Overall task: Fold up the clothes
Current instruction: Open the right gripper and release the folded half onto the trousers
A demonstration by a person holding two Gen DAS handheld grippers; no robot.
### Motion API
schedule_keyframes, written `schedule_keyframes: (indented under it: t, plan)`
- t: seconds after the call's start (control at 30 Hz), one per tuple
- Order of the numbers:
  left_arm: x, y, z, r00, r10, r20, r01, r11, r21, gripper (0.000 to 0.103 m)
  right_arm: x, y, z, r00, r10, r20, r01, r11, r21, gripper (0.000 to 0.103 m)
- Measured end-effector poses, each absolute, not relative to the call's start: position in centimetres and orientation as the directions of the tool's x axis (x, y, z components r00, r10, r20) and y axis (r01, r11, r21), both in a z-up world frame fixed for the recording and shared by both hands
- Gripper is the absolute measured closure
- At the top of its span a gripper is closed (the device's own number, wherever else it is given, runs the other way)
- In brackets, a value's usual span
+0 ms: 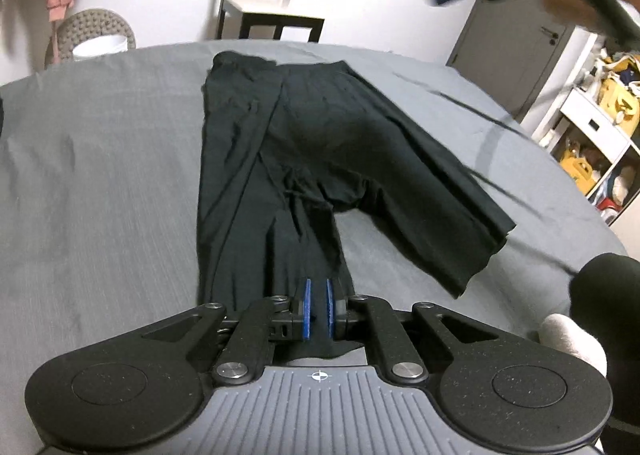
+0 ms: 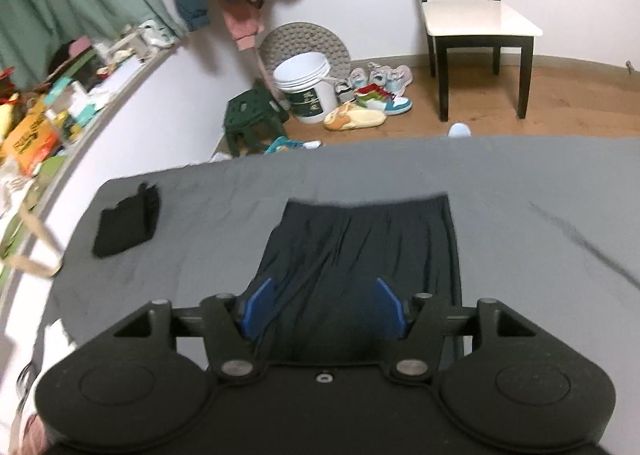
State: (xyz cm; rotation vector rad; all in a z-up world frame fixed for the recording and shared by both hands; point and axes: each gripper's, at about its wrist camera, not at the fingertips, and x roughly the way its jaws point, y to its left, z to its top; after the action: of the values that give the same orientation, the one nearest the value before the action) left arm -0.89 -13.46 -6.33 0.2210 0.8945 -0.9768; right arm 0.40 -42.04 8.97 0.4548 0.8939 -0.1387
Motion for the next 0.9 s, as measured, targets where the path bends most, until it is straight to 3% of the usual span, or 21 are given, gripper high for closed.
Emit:
schedule_keyframes:
  t: [0.1,0.13,0.17,0.37,0.7,0.8,0.9]
  plan:
    - [-1.8,-14.2,-6.4,0.285,-0.586,-0.759,0.809,0.572,-0.138,0.059,-2.1,-39.6,7.0,0.639,0.124,-0.76,0.281,0.881,0.38,0.047]
    - [-2.2,-14.3,-6.3,0.304,-0.58,-0.755,0.814,0.57,-0.11,0.043,-2.7,-38.7,6.1,0.645,0.135,-0.752,0.275,0.878,0.393,0.047]
    - [-2.6,-14.4,-6.1,0.326,-0.574,-0.751,0.818,0.57,-0.081,0.038,-3.3,-37.8,5.1,0.651,0.145,-0.745,0.269,0.874,0.405,0.047]
    - [-3.9,-15.5,-6.2,0.393,-0.503,-0.77,0.824,0.564,0.052,0.039,-5.4,-34.4,0.6,0.724,0.138,-0.676,0.284,0.833,0.474,0.047]
    - [-7.8,-18.9,-7.6,0.627,-0.365,-0.688,0.765,0.458,0.453,0.039,-8.6,-32.8,-1.8,0.799,0.103,-0.593,0.296,0.79,0.536,0.047]
    - [-8.5,-19.7,-8.3,0.659,-0.332,-0.675,0.745,0.412,0.524,0.052,-9.1,-32.8,-2.6,0.805,0.123,-0.581,0.295,0.766,0.571,0.047]
    - [-8.6,-20.2,-8.7,0.677,-0.315,-0.665,0.73,0.395,0.557,0.054,-9.2,-33.0,-3.1,0.803,0.15,-0.577,0.29,0.747,0.599,0.046]
